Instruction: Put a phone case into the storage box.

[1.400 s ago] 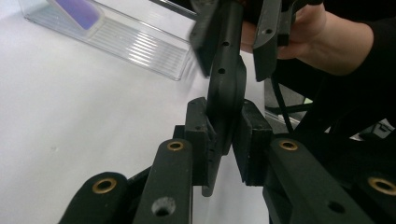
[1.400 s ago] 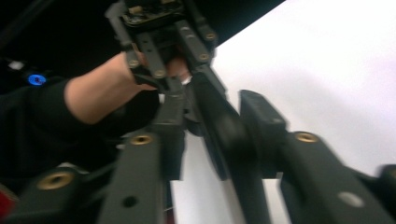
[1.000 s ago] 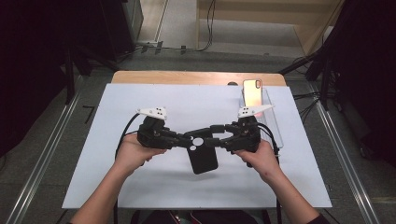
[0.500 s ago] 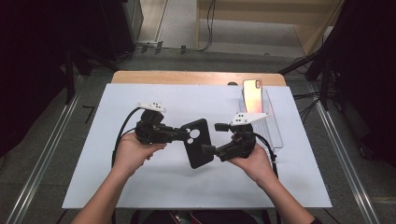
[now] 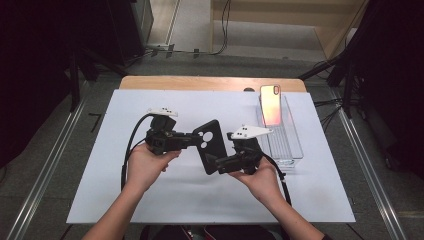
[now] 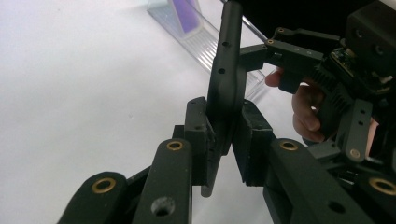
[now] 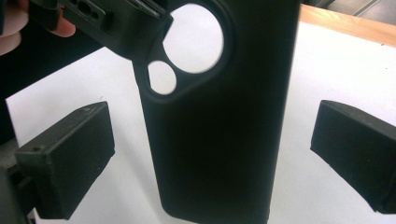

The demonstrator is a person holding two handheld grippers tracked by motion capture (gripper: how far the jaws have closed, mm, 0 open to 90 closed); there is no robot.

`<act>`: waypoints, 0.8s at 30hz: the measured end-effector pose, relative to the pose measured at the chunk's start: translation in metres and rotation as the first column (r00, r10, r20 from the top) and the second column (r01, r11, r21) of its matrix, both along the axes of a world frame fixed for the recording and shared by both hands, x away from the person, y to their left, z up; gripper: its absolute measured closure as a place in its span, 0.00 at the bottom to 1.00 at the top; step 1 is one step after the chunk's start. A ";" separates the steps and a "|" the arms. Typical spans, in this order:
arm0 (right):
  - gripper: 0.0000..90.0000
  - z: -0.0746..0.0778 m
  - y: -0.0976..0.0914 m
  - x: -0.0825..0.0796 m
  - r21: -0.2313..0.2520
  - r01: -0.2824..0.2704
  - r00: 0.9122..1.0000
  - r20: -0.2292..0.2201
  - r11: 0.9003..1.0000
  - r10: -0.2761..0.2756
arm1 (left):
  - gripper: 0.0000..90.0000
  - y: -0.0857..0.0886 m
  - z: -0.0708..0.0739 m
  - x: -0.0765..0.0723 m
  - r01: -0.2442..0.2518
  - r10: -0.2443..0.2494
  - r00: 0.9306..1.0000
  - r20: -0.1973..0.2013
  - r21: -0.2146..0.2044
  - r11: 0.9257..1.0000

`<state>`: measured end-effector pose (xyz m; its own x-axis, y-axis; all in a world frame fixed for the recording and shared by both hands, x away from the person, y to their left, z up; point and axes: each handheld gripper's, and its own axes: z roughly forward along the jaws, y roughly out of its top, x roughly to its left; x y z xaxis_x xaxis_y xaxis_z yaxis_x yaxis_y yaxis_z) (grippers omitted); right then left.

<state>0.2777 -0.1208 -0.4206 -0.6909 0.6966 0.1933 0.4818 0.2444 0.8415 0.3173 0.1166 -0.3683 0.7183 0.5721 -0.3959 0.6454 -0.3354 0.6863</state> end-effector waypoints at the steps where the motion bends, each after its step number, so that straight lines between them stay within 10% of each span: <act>1: 0.00 0.000 0.002 0.000 -0.007 0.011 1.000 0.006 1.000 -0.011 | 0.86 -0.001 0.000 0.000 -0.006 0.006 1.000 -0.009 0.004 1.000; 24: 0.14 -0.008 0.012 0.001 -0.053 0.078 0.997 -0.015 0.996 -0.079 | 0.86 -0.027 -0.003 -0.016 -0.016 0.017 1.000 -0.008 0.020 1.000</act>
